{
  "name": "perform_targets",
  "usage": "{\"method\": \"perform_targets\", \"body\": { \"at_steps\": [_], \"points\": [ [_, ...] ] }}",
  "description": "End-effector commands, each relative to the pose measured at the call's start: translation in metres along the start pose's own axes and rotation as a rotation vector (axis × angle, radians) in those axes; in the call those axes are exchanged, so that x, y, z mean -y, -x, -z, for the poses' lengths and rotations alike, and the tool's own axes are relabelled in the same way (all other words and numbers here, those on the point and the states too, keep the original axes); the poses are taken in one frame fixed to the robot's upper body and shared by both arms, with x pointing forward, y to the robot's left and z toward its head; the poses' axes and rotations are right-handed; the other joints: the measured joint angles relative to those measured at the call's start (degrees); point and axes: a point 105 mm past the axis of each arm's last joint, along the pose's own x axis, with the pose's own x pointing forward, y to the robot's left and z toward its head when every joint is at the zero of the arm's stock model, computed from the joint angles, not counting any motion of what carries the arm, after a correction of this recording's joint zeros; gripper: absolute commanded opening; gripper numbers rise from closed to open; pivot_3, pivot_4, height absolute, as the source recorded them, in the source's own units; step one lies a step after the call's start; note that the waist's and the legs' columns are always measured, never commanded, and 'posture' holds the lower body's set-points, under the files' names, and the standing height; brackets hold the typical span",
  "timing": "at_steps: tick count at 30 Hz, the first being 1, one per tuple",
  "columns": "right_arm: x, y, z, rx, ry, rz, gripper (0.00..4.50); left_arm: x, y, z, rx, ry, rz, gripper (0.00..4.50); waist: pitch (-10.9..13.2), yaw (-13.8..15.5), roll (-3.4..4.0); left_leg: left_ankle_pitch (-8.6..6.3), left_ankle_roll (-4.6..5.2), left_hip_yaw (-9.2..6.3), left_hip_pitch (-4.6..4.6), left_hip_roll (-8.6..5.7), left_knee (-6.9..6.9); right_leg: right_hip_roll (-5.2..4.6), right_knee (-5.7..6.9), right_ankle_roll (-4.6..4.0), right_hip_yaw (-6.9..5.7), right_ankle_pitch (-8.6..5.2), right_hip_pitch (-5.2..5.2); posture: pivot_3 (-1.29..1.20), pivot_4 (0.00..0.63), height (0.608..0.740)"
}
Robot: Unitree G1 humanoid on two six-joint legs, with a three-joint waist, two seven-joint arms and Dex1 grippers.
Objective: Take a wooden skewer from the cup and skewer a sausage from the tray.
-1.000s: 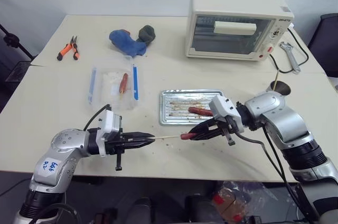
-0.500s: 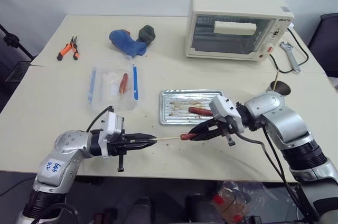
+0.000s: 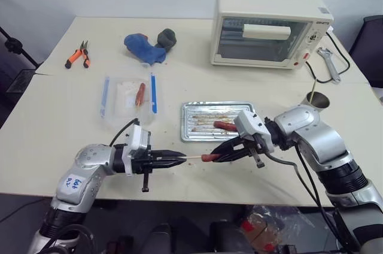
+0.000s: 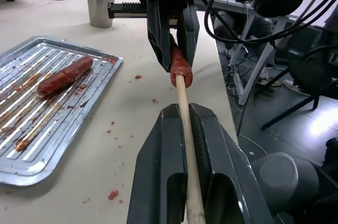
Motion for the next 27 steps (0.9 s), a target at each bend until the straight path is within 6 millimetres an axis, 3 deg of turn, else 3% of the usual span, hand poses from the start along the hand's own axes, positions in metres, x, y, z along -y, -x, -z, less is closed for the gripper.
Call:
{"method": "perform_targets", "body": {
  "at_steps": [1, 23, 27],
  "points": [
    [-0.002, -0.012, -0.019, 0.035, 0.074, -0.054, 0.49, 0.005, -0.017, -0.005, 0.023, -0.036, 0.064, 0.00, 0.0, 0.0, 0.00, 0.00, 0.00, 0.00, 0.00, 0.00, 0.00, 0.01, 0.00, 0.00, 0.00, 0.00, 0.00, 0.00, 0.150, 0.740],
    [0.003, -0.029, -0.036, 0.084, 0.107, -0.057, 0.49, 0.004, -0.049, -0.002, 0.055, -0.016, 0.124, 0.00, 0.0, 0.1, 0.00, 0.00, 0.00, -0.01, 0.00, -0.01, 0.08, 0.00, 0.12, 0.00, -0.01, 0.00, 0.00, 0.00, 0.150, 0.740],
    [0.002, -0.025, -0.032, 0.080, 0.071, -0.057, 0.49, 0.000, -0.045, -0.005, 0.059, -0.023, 0.106, 0.00, 0.0, 0.0, 0.00, 0.00, 0.00, 0.00, 0.00, -0.02, 0.08, 0.01, 0.13, 0.00, -0.01, 0.00, -0.01, 0.00, 0.150, 0.740]
  ]
}}
